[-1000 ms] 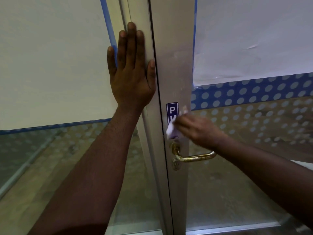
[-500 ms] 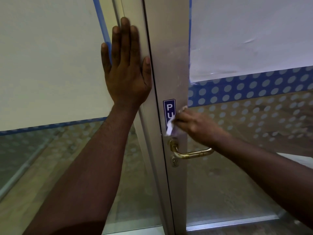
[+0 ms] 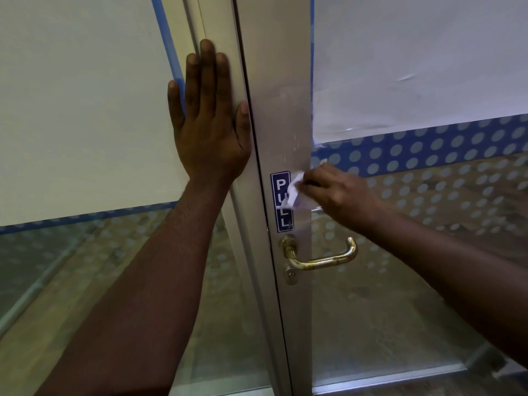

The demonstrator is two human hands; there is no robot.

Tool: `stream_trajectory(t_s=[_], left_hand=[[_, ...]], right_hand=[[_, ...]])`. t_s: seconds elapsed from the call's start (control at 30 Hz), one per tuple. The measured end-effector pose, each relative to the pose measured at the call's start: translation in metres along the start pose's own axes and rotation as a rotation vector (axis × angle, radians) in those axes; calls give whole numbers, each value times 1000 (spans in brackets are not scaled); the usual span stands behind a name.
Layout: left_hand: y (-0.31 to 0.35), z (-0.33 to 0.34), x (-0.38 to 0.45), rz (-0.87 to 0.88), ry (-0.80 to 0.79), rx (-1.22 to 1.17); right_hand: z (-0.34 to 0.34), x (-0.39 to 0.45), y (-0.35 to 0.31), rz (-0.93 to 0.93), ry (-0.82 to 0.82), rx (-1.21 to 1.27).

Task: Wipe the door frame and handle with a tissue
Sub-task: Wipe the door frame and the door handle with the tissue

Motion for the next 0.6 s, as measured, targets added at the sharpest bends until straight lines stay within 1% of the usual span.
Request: stream_trajectory(t_s=[0.03,0.07,0.1,0.13,0.2,0.33,0.37,0.4,0.43,0.5,0.53,0.57,0.6], left_hand=[[0,0,0,0,-4,-5],[0,0,-1,0,-8,-11],[0,0,-2,2,-11,-16],[1,0,-2,4,-14,-17],[0,0,-1,-2,-12,-9],[2,0,-2,4,-18,-15],[1,0,-2,4,-18,-13],[1,0,-1,2,-19,-11],[0,0,-1,1,-21,-10],[0,0,-1,2,-23,-8],[0,0,-1,2,-24,-12],[0,-1,-1,1,-25,-17],[0,-1,-2,0,-25,-20]], right_hand=[[10,-3,-10,-82,-62,10],[20,-9,-21,-164,-170,24],[26,-17,-28,-207,-273,39],[28,-23,-30,-203,-314,42],[20,-24,-22,-141,-221,36],[1,1,-5,89,54,-55],[2,7,-7,114,99,-56],[6,12,-12,99,107,-49],[14,13,-20,50,61,-25],[36,3,-37,-46,-136,61],[43,-8,-41,-54,-226,92],[45,-17,-39,-34,-271,103],[42,-24,-33,1,-262,96]])
Point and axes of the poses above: each hand's wrist, its own x-axis towards the middle knuckle, its own z-axis out of the palm, y = z × x, the point moved 5 cm from there along x, towards the middle knuckle, and after that the axes turned 12 degrees about -z, right-handed, at the moved point
